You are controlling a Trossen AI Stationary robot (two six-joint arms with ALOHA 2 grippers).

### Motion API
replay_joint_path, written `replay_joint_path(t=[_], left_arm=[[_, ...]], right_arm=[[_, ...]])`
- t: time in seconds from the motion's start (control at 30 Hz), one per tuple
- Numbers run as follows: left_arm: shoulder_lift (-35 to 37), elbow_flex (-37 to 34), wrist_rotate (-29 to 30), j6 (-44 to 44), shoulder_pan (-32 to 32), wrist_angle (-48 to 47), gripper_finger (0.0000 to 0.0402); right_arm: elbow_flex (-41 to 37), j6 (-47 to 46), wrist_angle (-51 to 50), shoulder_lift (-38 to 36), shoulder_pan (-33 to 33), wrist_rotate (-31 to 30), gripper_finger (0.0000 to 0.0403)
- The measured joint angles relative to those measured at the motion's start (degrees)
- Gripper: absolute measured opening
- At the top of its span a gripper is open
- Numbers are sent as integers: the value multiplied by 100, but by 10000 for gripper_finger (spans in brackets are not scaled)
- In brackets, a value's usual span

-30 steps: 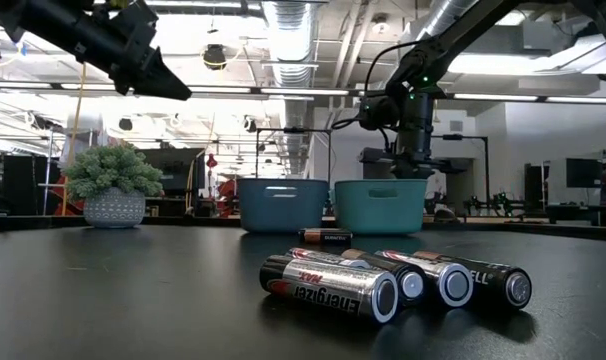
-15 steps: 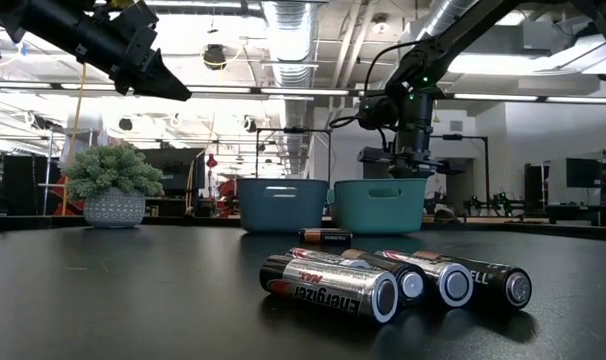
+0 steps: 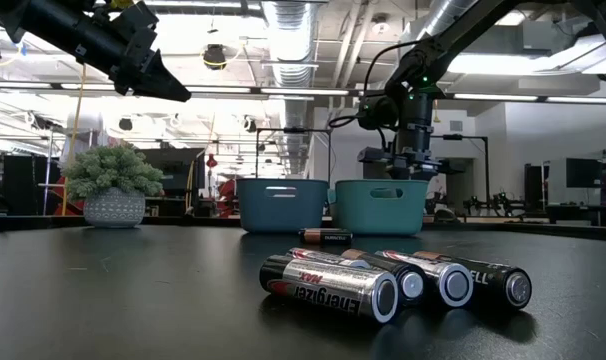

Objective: Sort batteries
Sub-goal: Move the bins to the top middle of the table

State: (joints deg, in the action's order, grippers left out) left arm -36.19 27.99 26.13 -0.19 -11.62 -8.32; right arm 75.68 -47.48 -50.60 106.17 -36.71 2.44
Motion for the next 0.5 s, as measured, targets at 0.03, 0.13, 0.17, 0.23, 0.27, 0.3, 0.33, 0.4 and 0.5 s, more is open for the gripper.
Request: replay_joint_path(t=[0.03, 0.13, 0.17, 0.23, 0.27, 0.3, 0.33, 0.4, 0.5], left_arm=[[-2, 0, -2, 0, 0, 0, 95], [-2, 0, -2, 0, 0, 0, 95], [-2, 0, -2, 0, 0, 0, 95], [-2, 0, -2, 0, 0, 0, 95], [-2, 0, -2, 0, 0, 0, 95], [-2, 0, -2, 0, 0, 0, 95], [-2, 0, -2, 0, 0, 0, 95], [-2, 0, -2, 0, 0, 0, 95], [-2, 0, -2, 0, 0, 0, 95]], right_arm=[[0, 1, -2, -3, 0, 0, 87], [-2, 128, 1, -68, 0, -2, 101], [-2, 151, -1, -114, 0, -2, 105], [-2, 157, -3, -235, -2, -4, 111], [-2, 166, -3, -309, -2, -7, 113], [-2, 172, -2, -395, -3, -8, 115], [-2, 210, -3, -489, -5, -9, 117], [-2, 311, -42, -726, -7, -13, 118], [-2, 560, -191, -1151, 5, -16, 118]])
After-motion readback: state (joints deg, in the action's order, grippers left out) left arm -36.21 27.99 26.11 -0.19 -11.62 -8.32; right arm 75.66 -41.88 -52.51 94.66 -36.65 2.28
